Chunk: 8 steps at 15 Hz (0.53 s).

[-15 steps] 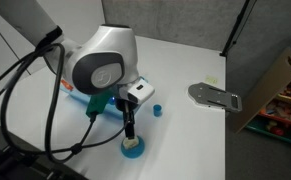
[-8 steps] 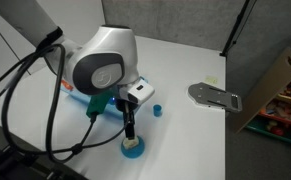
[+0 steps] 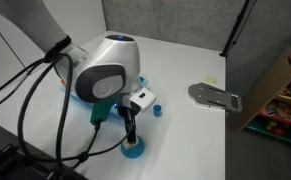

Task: Pick up the bottle on the blue plate and put it in the sink

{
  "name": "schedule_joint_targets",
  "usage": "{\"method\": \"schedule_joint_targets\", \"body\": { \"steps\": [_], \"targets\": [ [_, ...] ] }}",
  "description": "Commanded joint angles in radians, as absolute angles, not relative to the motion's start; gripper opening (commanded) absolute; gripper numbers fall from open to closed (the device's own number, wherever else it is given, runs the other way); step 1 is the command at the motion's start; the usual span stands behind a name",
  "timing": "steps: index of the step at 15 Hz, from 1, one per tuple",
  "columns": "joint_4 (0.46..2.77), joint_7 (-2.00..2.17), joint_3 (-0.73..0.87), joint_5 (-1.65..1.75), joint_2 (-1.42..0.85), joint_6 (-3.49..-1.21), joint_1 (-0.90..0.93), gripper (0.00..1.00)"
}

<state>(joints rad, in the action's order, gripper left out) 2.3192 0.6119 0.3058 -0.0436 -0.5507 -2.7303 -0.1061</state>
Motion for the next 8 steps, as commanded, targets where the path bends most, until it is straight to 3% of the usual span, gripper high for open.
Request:
{"method": "schedule_joint_targets", "body": {
  "steps": [1, 6, 7, 8],
  "targets": [
    [2.289, 0.536, 0.287, -0.092, -0.596, -2.756, -0.128, 1.00],
    [2.269, 0.504, 0.299, -0.123, -0.655, -2.789, -0.112, 0.97],
    [2.265, 0.503, 0.301, -0.125, -0.662, -2.792, -0.109, 0.74],
    [2.263, 0.502, 0.302, -0.126, -0.666, -2.797, -0.108, 0.72]
  ]
}}
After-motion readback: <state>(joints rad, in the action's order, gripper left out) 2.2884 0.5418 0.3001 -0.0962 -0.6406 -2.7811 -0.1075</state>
